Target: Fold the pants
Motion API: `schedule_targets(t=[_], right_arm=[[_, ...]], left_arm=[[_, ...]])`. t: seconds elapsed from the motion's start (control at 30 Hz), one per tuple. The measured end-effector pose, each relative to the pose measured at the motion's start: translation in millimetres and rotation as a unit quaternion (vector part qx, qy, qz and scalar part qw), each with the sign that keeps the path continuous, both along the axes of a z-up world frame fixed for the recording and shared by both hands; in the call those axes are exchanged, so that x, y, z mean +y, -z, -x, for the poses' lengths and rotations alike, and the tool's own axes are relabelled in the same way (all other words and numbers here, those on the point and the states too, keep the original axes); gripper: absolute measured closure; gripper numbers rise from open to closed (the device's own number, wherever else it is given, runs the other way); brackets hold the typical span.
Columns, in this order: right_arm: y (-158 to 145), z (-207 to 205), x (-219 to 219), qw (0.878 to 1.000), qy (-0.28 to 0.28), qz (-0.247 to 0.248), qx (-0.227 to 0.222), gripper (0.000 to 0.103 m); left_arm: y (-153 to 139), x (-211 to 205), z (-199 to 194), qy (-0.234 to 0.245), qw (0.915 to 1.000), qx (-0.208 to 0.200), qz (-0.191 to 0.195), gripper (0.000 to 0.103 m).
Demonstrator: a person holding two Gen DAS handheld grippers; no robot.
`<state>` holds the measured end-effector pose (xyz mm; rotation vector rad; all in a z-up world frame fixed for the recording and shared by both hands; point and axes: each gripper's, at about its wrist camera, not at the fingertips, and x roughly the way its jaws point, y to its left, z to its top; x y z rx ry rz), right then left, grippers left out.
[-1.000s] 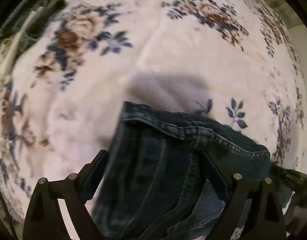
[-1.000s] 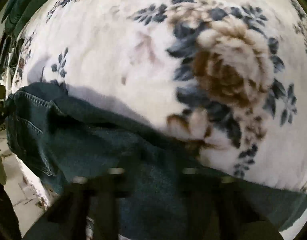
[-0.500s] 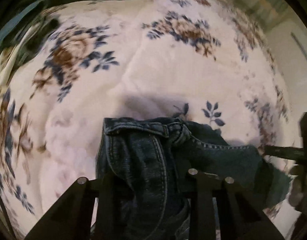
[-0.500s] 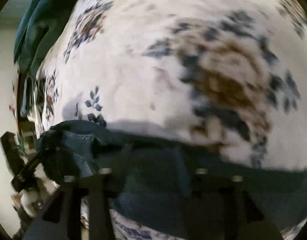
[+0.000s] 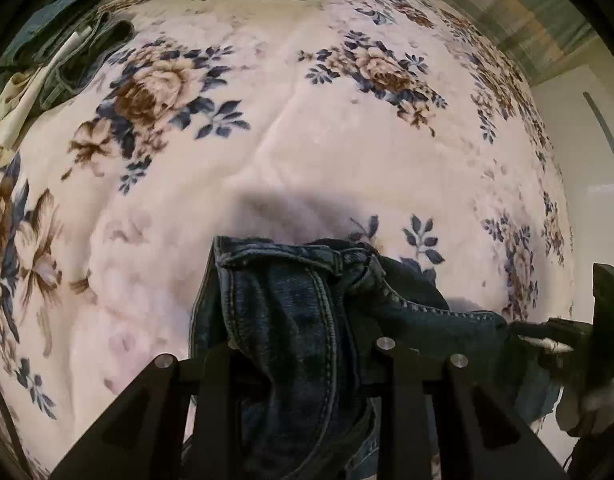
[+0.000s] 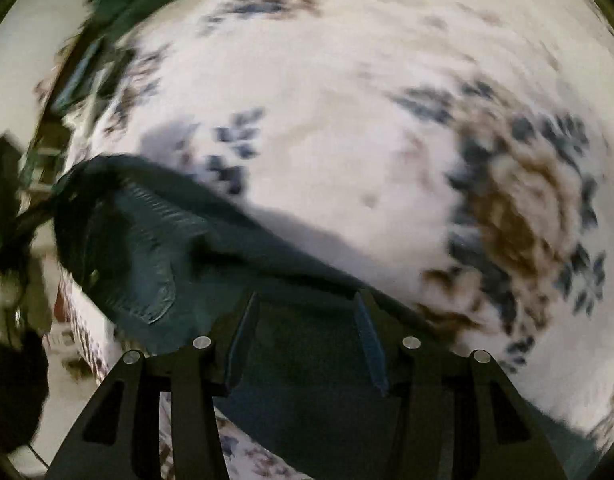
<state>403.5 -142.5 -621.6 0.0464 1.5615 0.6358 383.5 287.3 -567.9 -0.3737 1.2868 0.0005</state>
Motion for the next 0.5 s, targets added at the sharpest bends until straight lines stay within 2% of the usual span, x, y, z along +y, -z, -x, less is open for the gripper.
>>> schedule_targets(t=[0.07, 0.1, 0.17, 0.2, 0.23, 0.27, 0.33, 0.37, 0.43, 0.47, 0.5], right_arm=[[-2.2, 5.4, 24.8, 0.999, -0.047, -0.019, -0.006, 0.051], [-0.5, 7.9, 34.2, 0.998, -0.065, -0.013, -0.013, 0.053], [10.6, 8.6, 53.5, 0.995, -0.084, 0.037, -0.034, 0.097], [12.2, 4.0, 53.7, 0.996, -0.068, 0.049, -0.041, 0.1], [12.3, -3.7, 49.7, 0.997, -0.037, 0.042, -0.043, 0.1], [16.1, -14.2, 40.4, 0.999, 0.004, 0.037, -0.034, 0.101], [31.8, -29.2, 20.3, 0.996, 0.081, 0.031, -0.001, 0.101], [50.2, -35.5, 7.1, 0.99, 0.13, 0.01, 0.054, 0.101], [77.6, -40.7, -16.4, 0.963, 0.22, -0.047, 0.15, 0.099], [82.1, -41.9, -27.9, 0.948, 0.251, -0.072, 0.18, 0.098], [78.0, -42.6, -34.5, 0.942, 0.256, -0.093, 0.194, 0.093]], left_arm=[[1.8, 0.5, -1.7, 0.0, 1.0, 0.003, 0.0, 0.079], [3.7, 1.6, -2.1, -0.001, 1.0, 0.006, 0.002, 0.079], [8.5, 3.9, -2.6, 0.0, 0.9999, 0.01, 0.001, 0.077], [11.6, 5.4, -3.0, 0.001, 0.9999, 0.012, -0.001, 0.074], [17.9, 7.7, -4.2, 0.002, 0.9998, 0.016, 0.011, 0.066], [25.3, 8.1, -6.7, 0.007, 0.9994, 0.024, 0.023, 0.062], [38.4, 9.2, -12.5, 0.012, 0.9991, 0.037, 0.018, 0.048], [41.5, 10.0, -14.6, 0.015, 0.9989, 0.039, 0.019, 0.047], [48.8, 17.2, -19.9, 0.015, 0.9978, 0.053, 0.037, 0.04], [49.6, 23.4, -21.0, 0.009, 0.9964, 0.059, 0.06, 0.04], [48.2, 30.6, -20.5, 0.001, 0.9942, 0.064, 0.086, 0.04]])
